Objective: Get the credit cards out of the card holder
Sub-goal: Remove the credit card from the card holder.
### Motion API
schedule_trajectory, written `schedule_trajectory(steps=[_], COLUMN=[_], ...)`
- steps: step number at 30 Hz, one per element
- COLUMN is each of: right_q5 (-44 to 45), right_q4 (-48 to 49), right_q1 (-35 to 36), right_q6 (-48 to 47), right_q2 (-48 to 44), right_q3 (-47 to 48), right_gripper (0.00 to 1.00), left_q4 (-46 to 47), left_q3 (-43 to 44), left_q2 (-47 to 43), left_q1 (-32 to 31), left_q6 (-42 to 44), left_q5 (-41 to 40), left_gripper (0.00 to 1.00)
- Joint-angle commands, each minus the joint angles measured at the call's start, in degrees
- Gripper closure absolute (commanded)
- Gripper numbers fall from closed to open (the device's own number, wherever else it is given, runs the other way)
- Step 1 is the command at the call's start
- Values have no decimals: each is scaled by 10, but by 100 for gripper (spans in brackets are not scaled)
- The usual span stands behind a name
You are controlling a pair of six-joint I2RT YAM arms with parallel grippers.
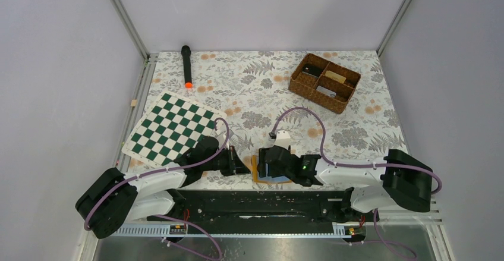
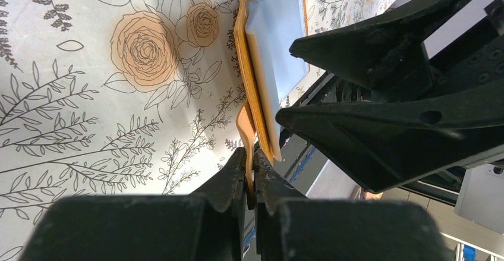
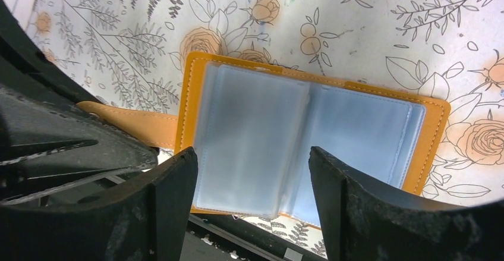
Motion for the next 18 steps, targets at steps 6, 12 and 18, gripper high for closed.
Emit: schedule_trajectory(steps=[6, 12, 18], right_q5=[5, -2, 13], right_q4=[-3, -18, -40], right_q1=[4, 5, 4], right_q6=[13, 14, 13], right_q2=[30, 59, 55], right_q3=[20, 34, 38], right_gripper=[23, 26, 40], left_q4=[24, 19, 8], left_q3=[0, 4, 7], left_q2=[-12, -14, -18], left_q1=[-2, -1, -2], left_q6=[3, 4, 10], left_q5=[-1, 0, -3], left_gripper=[100, 100, 100])
